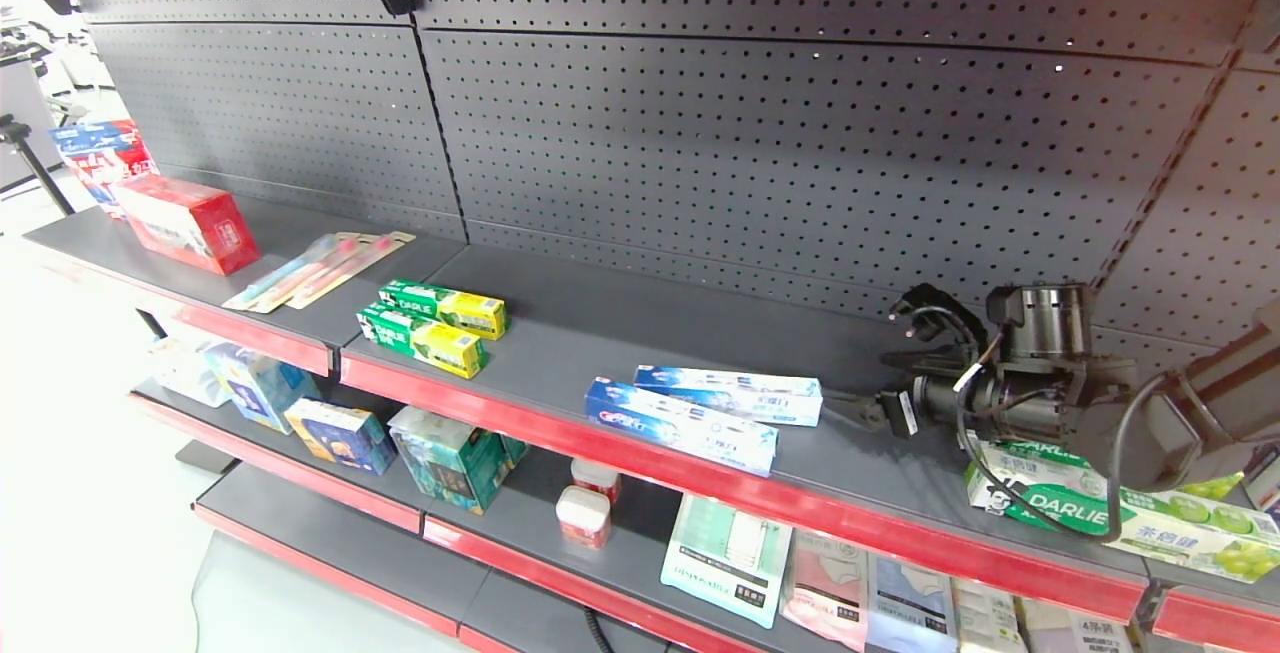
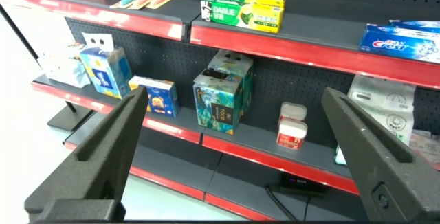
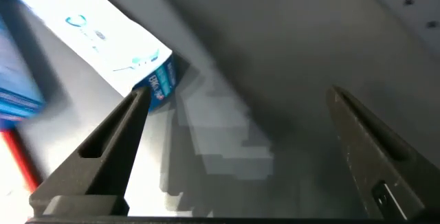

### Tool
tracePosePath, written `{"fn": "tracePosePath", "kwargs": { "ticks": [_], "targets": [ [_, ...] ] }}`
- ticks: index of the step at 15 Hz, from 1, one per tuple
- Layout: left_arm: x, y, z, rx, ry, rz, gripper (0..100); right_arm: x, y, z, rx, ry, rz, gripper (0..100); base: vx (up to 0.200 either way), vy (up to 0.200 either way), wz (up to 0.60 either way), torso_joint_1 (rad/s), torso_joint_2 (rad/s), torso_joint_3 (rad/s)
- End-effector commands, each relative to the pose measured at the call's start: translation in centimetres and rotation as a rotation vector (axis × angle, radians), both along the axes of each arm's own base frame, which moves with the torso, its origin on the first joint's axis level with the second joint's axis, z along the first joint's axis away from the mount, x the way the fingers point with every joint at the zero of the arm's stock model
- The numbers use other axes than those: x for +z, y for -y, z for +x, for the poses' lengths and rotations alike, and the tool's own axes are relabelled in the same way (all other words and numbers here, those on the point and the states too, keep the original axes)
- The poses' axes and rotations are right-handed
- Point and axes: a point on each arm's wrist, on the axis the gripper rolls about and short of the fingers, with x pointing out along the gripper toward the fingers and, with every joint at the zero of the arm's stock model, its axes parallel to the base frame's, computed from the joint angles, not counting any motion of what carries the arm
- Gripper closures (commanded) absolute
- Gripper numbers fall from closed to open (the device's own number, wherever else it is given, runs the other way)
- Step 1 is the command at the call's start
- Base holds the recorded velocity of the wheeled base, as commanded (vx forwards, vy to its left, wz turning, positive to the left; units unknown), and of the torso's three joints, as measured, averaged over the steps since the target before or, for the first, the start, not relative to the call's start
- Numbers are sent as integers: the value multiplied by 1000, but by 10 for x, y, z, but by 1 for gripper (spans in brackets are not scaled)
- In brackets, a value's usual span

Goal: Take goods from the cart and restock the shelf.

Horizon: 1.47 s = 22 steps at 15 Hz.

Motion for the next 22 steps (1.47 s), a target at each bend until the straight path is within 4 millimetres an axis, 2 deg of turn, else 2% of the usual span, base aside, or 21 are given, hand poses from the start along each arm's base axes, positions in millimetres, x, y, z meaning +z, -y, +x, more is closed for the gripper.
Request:
{"fn": "tracePosePath", "kwargs": {
  "ticks": [1, 12, 14, 16, 20, 22],
  "targets": [
    [0, 0, 0, 0, 0, 0, 0, 2, -2, -3, -3, -5, 7, 0, 0, 0, 0, 0, 0, 0],
    [0, 0, 0, 0, 0, 0, 0, 6, -11, -13, 11, -18, 30, 0, 0, 0, 0, 0, 0, 0],
    [0, 0, 0, 0, 0, 0, 0, 15, -20, -17, 48, 7, 43, 0, 0, 0, 0, 0, 0, 0],
    [0, 0, 0, 0, 0, -2, 0, 15, -23, -16, 99, 14, 57, 0, 0, 0, 0, 0, 0, 0],
    [0, 0, 0, 0, 0, -2, 0, -1, -24, -12, 369, 34, 63, 0, 0, 0, 0, 0, 0, 0],
    [0, 0, 0, 0, 0, 0, 0, -15, -24, -7, 419, 31, 36, 0, 0, 0, 0, 0, 0, 0]
  ]
}}
